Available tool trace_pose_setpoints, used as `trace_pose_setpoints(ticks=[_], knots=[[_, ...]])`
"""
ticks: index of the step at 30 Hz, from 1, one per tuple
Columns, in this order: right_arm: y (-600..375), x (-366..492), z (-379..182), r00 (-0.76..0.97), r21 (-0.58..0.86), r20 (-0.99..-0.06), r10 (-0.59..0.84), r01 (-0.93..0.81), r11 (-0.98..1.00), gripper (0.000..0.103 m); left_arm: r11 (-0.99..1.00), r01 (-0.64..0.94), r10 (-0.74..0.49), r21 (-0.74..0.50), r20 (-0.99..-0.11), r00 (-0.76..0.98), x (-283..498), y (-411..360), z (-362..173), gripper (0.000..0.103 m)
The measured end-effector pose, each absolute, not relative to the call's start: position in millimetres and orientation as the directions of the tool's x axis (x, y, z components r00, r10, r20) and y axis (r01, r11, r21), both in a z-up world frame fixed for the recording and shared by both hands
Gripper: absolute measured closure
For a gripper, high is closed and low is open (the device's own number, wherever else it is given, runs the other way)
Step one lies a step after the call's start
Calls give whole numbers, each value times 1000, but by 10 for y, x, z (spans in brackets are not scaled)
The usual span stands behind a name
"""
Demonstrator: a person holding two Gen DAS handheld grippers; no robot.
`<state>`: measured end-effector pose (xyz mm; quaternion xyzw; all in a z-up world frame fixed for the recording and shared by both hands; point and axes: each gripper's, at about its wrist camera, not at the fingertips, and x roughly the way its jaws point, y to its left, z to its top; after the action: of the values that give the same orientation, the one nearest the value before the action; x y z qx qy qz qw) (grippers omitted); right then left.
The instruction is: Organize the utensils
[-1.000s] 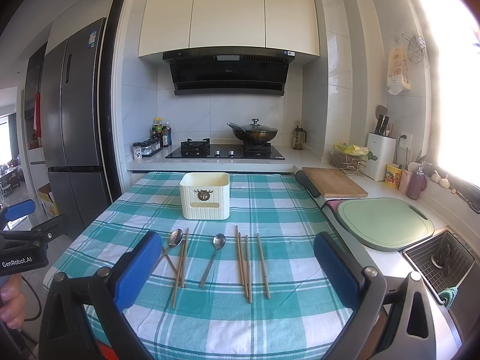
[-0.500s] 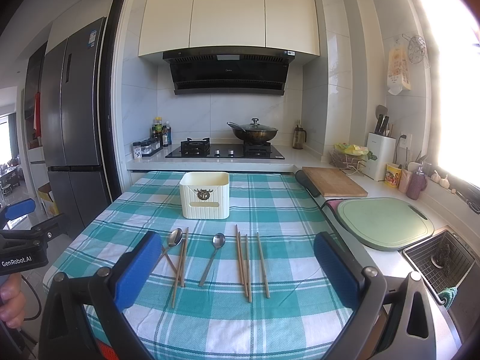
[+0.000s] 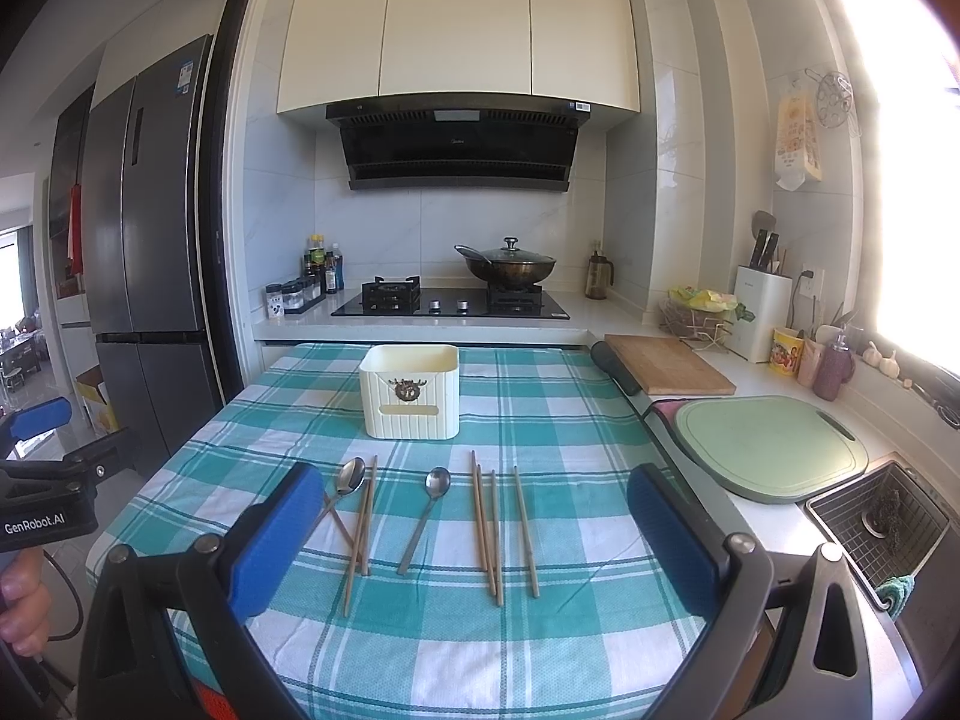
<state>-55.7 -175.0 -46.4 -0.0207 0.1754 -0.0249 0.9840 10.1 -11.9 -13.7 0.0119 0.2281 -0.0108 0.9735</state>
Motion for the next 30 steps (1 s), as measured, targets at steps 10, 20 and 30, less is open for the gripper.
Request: trace_pose_setpoints(ticks=[10,20,30], knots=[[-1760,-563,-467,937,-50,-345,-56,41,998,0,999,26,-15,18,-445,895,104,-121,-139,0],[-1760,-563,-466,937,-50,-346,-56,41,998,0,999,26,-15,18,-445,895,104,-117,-129,0],[-1764,-563,-462,936,-51,-347,-55,40,998,0,1000,25,-15,17,-445,895,109,-128,-134,0]])
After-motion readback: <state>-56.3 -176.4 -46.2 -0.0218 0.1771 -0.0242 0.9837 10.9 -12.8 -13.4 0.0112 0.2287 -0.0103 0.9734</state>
